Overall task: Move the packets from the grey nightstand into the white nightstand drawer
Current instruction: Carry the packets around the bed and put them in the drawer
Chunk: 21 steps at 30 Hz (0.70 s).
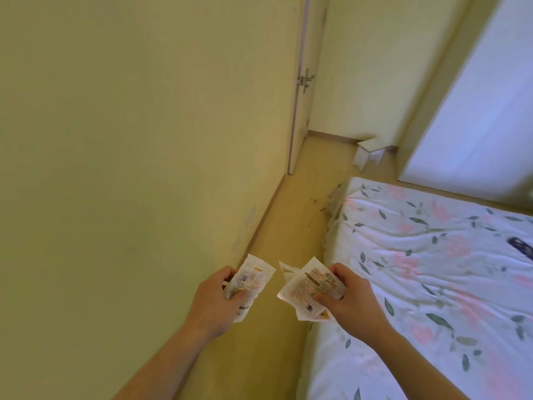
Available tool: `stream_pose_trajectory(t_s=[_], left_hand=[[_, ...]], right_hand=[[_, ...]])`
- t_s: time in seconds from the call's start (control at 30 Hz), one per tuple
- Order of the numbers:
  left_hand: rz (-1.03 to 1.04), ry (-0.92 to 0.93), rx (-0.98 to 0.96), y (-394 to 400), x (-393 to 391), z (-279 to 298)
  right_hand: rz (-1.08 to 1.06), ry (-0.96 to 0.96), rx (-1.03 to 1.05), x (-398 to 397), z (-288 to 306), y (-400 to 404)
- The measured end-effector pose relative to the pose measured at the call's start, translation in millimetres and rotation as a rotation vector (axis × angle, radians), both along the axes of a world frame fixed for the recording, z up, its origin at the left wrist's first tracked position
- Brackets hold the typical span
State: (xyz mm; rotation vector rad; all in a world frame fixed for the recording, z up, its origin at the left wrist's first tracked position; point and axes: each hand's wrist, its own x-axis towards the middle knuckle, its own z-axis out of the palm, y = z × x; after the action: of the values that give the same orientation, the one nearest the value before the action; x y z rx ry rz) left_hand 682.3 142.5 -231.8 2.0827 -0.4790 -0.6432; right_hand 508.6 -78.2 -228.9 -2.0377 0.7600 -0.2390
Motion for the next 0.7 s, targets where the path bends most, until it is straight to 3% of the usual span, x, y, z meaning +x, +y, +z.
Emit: stream_pose_trajectory(t_s=[0.3,0.7], left_hand=[[-0.258,-0.021,-0.078,-144,100,8],[-0.360,-0.090,-0.088,-412,244,25]], right_hand=[[-0.277,-0.025,-0.015,48,1,-99],[-0.390,-0.083,0.035,170,8,-326]])
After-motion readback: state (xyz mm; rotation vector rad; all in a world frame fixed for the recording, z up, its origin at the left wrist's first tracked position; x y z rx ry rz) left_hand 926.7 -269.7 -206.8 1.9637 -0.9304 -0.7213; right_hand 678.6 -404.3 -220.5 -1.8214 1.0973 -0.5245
